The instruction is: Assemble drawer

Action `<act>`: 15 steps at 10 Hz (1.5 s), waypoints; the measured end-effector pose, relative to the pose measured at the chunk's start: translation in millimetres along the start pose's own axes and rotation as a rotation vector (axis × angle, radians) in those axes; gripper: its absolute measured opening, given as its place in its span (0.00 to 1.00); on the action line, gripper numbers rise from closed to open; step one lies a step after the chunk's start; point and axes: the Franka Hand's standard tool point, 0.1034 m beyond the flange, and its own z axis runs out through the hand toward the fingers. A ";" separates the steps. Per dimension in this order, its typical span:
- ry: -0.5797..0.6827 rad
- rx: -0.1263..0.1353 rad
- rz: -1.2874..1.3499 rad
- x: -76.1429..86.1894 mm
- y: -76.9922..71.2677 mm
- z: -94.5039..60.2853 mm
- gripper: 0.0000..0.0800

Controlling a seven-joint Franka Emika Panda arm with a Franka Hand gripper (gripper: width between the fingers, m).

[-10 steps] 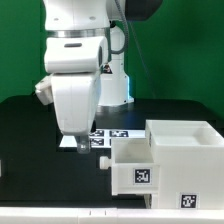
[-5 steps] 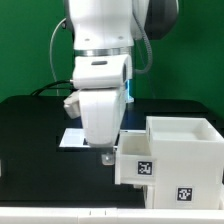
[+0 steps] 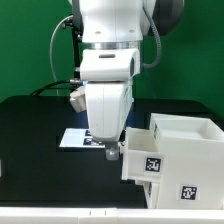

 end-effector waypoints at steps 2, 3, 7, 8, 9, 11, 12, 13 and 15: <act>-0.018 -0.005 0.019 -4.2 -1.9 6.8 0.81; -0.020 0.000 0.020 -8.2 -3.0 10.4 0.81; -0.029 -0.002 -0.085 -39.4 4.4 9.4 0.81; -0.028 -0.002 -0.088 -41.1 5.3 9.3 0.81; -0.026 0.000 -0.068 -41.2 4.9 9.6 0.81; -0.026 -0.001 -0.069 -41.2 4.9 9.6 0.81; -0.023 -0.009 -0.099 -38.6 6.4 10.3 0.81; -0.009 -0.030 -0.154 -26.8 9.5 13.4 0.81; 0.013 -0.046 -0.204 1.0 9.4 13.4 0.81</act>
Offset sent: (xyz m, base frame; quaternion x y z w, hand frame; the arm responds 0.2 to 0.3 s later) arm -0.0052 -0.0100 -0.0085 -0.0111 -0.0065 -0.0149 0.9998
